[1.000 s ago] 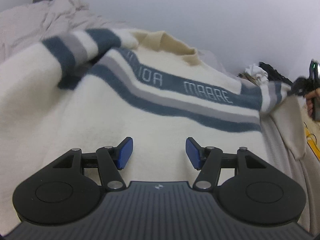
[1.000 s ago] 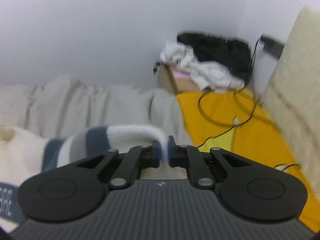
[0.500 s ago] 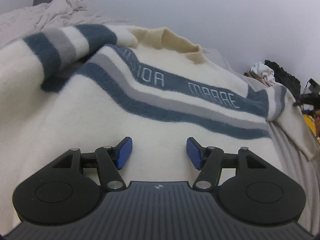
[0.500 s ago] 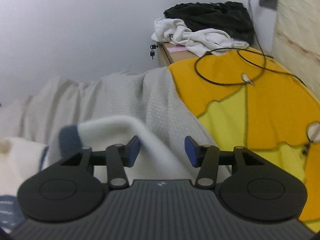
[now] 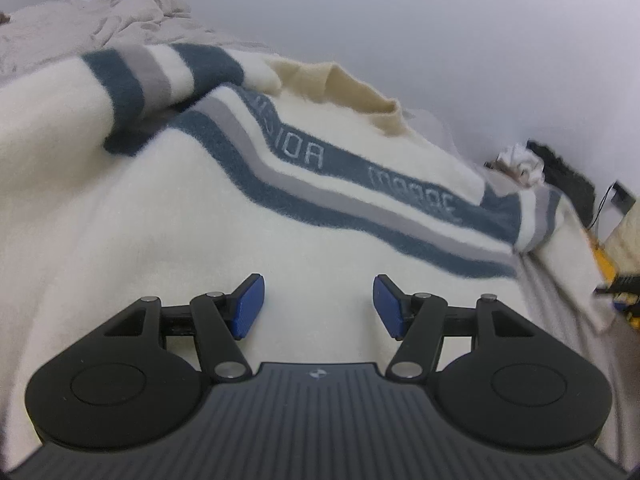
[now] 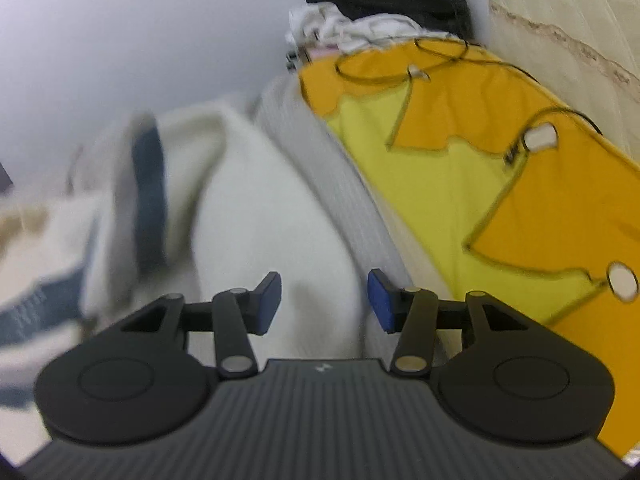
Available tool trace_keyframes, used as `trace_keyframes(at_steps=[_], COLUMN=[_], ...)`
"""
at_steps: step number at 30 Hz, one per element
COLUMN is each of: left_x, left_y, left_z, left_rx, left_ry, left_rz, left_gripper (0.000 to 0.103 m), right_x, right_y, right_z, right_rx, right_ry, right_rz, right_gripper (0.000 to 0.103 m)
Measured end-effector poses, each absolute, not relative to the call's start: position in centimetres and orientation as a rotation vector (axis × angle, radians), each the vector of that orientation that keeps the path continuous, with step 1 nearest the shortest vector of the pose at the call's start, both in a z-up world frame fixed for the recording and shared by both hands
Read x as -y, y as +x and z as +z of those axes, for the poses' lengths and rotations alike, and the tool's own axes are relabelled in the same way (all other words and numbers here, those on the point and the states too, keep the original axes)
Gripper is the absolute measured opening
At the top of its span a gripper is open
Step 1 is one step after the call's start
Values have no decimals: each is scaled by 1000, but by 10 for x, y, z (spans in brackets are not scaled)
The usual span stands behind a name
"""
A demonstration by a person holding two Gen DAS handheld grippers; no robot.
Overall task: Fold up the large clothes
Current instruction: 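Pull the held sleeve outward from the sweater body with the right gripper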
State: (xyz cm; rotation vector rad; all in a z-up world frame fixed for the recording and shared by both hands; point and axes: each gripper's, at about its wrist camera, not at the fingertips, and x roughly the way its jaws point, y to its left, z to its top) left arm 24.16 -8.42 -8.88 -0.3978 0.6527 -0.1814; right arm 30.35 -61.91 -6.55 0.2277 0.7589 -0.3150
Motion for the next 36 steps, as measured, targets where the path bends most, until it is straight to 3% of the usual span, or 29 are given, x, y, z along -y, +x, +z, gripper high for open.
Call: trace_keyframes(at_steps=[3,7,8,22,26,36], left_x=[84,86,86,88,91,99], left_y=[245,249,250,253,255,255], left_z=[-91,-95,-95,-95,-95,-94], left_rx=[-651,-641,-639,-631,-634,-642], left_ry=[-387,-362,-356,-344,-322,-251], left_rz=[-172,-172,-173,-176,-175,-172], left_gripper=[66,66,66,66,66,66], right_x=[603,590,591,680,690,735], right_y=[294,299,299,307,315,315], right_z=[-75,-76,-70,104,89,-25], right_rx=[-712,-761,-763,-550,-584,-677], right_ry=[128,54,64,96,76,194], right_rz=[-330,-336,-340,-506,-531,-590], right_gripper=[49,12,11,8,8,9])
